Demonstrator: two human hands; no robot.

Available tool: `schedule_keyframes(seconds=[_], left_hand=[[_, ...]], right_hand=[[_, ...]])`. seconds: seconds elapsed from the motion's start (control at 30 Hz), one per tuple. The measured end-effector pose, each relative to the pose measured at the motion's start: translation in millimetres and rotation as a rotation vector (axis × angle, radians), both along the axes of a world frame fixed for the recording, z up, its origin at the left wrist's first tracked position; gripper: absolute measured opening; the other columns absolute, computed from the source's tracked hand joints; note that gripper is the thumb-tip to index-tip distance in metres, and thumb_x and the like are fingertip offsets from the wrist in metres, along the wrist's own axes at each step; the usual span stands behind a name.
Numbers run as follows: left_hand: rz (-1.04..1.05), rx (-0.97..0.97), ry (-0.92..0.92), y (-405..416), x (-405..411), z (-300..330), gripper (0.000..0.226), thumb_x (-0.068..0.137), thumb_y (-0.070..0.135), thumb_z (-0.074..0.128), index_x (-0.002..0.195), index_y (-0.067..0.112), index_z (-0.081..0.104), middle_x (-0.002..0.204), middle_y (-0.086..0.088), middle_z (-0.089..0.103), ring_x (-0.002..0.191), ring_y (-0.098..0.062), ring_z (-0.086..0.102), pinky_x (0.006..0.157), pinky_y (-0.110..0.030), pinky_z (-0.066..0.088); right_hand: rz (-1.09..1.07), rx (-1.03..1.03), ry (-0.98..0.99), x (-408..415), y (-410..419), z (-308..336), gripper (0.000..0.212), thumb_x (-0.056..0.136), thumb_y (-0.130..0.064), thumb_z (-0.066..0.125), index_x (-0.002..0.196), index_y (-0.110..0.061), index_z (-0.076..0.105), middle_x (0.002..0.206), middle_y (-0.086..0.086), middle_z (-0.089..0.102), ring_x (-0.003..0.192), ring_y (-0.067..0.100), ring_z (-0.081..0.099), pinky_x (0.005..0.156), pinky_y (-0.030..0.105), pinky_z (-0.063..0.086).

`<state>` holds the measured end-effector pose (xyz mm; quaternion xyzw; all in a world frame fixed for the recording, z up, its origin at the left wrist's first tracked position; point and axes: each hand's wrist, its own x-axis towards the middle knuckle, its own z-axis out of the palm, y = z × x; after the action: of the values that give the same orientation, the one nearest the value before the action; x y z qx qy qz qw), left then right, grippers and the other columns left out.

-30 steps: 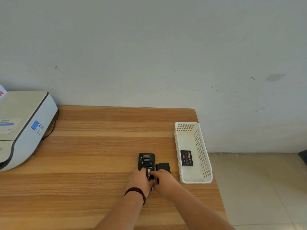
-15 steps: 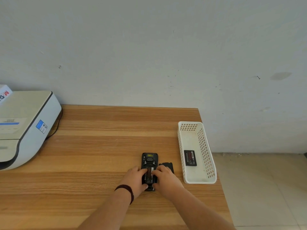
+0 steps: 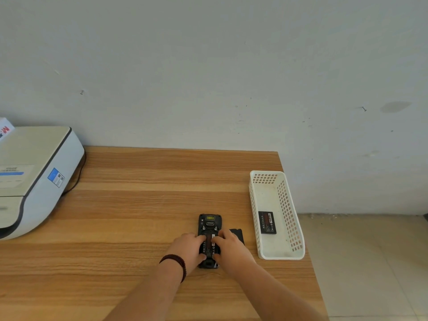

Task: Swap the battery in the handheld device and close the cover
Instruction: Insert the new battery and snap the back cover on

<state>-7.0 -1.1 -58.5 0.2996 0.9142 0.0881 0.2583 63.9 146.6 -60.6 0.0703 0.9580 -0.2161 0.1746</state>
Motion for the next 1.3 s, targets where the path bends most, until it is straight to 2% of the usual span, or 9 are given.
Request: schedule_keyframes(seconds=[0.37,0.57,0.73,1.3], left_hand=[[-0.004,0.007,-0.019,-2,-7,-3,0.042,0.090,0.031,0.059,0.132,0.028,0.053,0.118,0.001,0.060,0.111,-0.018,0.054,0.093,-0.034,0.046],[0.007,-0.034,-0.031,4,-7,-6,0.046,0.089,0.028,0.062,0.133,0.025,0.051,0.121,-0.002,0.059,0.113,-0.021,0.054,0.095,-0.037,0.047],[-0.056,-0.124,0.001,6,-8,-6,0.044,0.091,0.029,0.058,0.134,0.025,0.049,0.118,-0.006,0.058,0.112,-0.025,0.052,0.094,-0.040,0.046],[-0.096,-0.179,0.064,-5,-4,3,0.050,0.095,0.036,0.050,0.143,0.028,0.037,0.129,-0.001,0.055,0.123,-0.023,0.045,0.102,-0.042,0.036]], right_hand=[[0.006,0.001,-0.033,-6,3,6,0.041,0.092,-0.027,0.061,0.133,-0.024,0.053,0.138,-0.003,0.038,0.117,0.019,0.049,0.092,0.035,0.050],[0.032,0.062,-0.020,-10,5,6,0.049,0.091,-0.031,0.063,0.138,-0.027,0.049,0.138,-0.003,0.040,0.125,0.019,0.040,0.100,0.035,0.042],[0.085,0.129,-0.037,-12,5,9,0.047,0.093,-0.031,0.059,0.139,-0.027,0.049,0.140,0.000,0.039,0.128,0.021,0.037,0.107,0.038,0.035],[0.140,0.189,-0.026,-5,1,9,0.050,0.097,-0.037,0.051,0.145,-0.029,0.039,0.145,0.001,0.035,0.134,0.023,0.033,0.114,0.042,0.025]])
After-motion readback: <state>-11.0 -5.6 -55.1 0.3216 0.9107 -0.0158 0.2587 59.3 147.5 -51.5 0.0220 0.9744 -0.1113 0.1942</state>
